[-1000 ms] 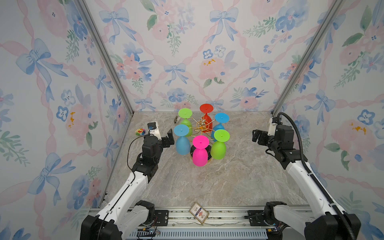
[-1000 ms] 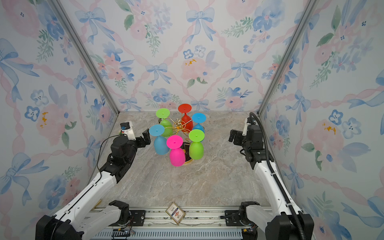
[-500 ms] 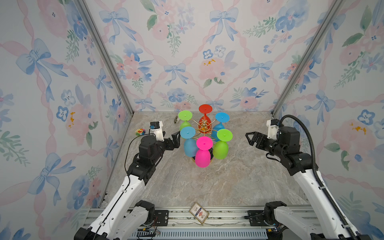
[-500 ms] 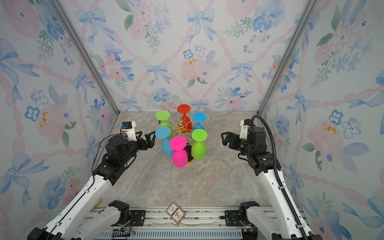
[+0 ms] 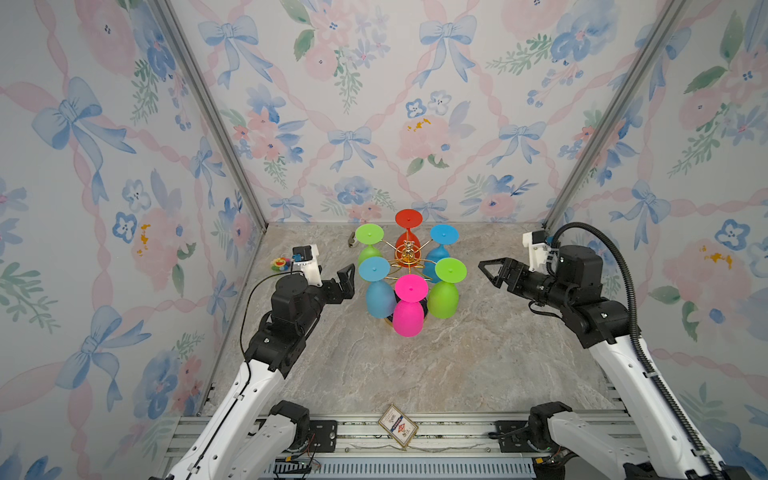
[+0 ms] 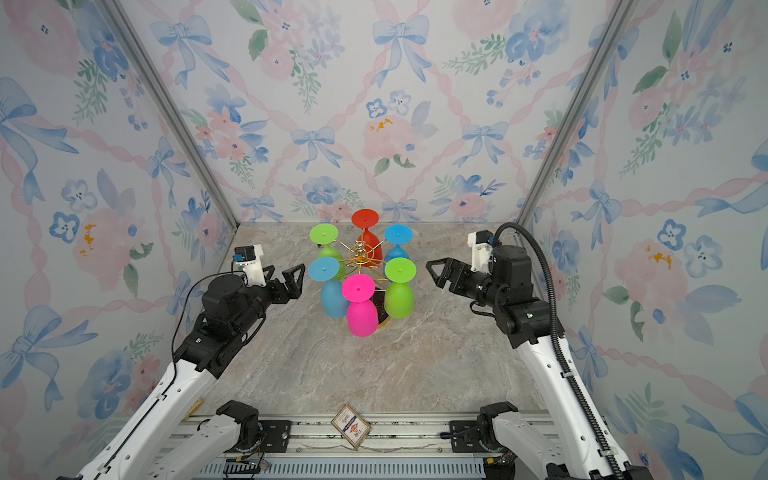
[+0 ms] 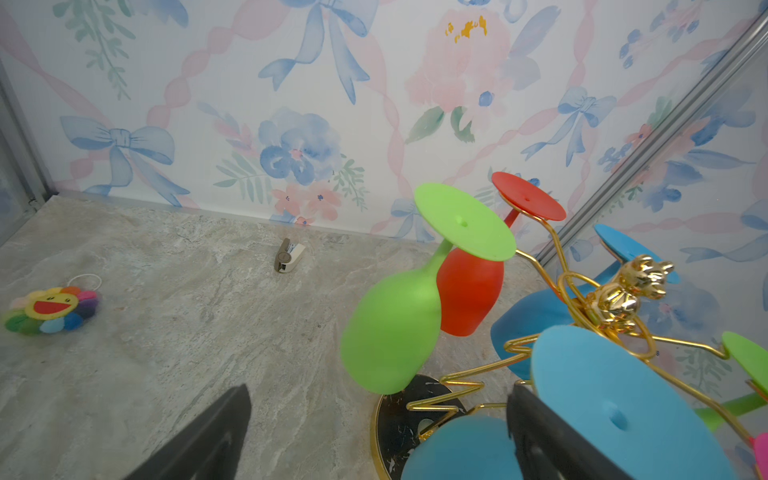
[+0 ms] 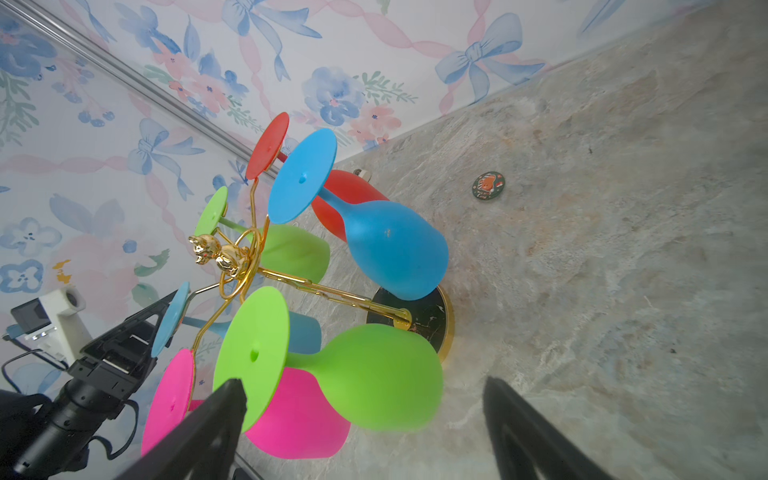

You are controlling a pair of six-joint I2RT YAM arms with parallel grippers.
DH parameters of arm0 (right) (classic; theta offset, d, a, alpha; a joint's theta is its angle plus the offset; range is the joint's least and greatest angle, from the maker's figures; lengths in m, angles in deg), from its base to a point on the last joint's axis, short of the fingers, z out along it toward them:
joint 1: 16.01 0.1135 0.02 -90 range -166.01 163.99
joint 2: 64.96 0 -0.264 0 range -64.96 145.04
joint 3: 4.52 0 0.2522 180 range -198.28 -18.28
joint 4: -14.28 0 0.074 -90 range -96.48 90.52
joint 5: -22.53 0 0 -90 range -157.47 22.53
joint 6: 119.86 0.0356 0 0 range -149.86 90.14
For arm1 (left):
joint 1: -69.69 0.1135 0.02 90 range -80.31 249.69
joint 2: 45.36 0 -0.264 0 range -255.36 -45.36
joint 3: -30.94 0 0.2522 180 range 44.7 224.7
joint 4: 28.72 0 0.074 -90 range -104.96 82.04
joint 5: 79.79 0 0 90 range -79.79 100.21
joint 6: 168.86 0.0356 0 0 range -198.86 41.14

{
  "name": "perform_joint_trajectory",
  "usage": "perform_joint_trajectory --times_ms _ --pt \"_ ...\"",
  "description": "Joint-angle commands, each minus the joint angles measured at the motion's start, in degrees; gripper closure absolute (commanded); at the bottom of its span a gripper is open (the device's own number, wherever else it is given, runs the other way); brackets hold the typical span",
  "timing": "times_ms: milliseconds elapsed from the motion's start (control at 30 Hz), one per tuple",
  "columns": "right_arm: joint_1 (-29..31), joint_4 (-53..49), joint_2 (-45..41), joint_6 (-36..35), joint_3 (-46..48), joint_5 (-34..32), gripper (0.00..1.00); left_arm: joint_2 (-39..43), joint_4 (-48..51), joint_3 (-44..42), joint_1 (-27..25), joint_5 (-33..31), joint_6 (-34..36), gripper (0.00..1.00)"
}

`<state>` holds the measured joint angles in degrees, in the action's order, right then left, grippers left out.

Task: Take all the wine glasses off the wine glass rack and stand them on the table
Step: 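Raise both arms and move both grippers toward the glass rack, then close the right gripper on the green glass's base while the left gripper waits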

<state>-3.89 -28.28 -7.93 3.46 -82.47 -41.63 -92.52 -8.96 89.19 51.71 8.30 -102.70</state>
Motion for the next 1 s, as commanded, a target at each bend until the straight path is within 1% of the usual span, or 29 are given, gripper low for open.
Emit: perform_joint_trajectory --times_ms 0,33,100,267,333,600,867,967 --pt "0.48 1.44 1.01 2.08 -2.42 5.79 0.11 1.6 3.09 1.39 -0.23 -1.26 1.51 0.02" --pt "0.5 1.42 1.3 2.1 -2.66 6.43 0.12 1.91 3.35 1.78 -0.15 -0.52 1.51 0.02" --pt "0.58 1.71 1.71 4.3 -3.07 7.36 0.15 2.05 4.37 2.97 -0.13 1.56 1.51 0.02" --pt "0.58 1.81 2.66 7.72 -3.01 7.79 0.22 1.65 6.63 6.21 -0.18 8.14 0.84 0.02" --pt "0.86 2.28 2.86 8.93 -2.73 8.4 0.25 1.88 6.91 7.19 -0.21 9.78 0.38 0.02" --pt "5.17 4.79 5.14 11.48 -2.44 8.67 0.42 1.73 7.51 10.23 0.21 15.26 -0.3 0.02" --pt "6.07 10.15 7.1 14.33 0.27 9.05 0.57 3.16 7.49 8.78 0.18 15.71 -0.12 0.02" --pt "6.47 10.78 7.82 14.32 0.21 9.58 0.61 4.06 7.54 8.34 0.24 15.55 -0.24 0.02"
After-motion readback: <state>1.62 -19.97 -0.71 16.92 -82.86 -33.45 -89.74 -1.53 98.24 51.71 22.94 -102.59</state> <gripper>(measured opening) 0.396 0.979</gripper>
